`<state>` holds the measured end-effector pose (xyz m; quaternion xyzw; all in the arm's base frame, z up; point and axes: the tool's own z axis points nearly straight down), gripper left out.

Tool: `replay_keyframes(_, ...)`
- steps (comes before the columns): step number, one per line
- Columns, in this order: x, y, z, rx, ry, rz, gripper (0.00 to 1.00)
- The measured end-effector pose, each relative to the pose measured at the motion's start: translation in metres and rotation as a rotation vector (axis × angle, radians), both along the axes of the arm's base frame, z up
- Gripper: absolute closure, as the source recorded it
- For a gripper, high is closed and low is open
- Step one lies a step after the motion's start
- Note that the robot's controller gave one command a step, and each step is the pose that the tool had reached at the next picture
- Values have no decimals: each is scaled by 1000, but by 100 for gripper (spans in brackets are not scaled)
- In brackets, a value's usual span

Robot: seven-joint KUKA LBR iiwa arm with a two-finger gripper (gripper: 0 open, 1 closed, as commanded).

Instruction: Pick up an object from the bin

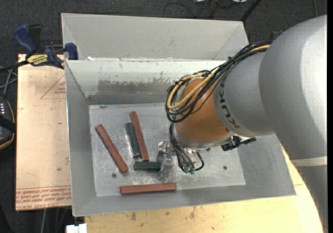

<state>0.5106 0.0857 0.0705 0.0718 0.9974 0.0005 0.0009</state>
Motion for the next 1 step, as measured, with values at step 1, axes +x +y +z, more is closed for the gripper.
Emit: replay_keyframes(1, 4, -3, 132, 0, 0, 3, 100)
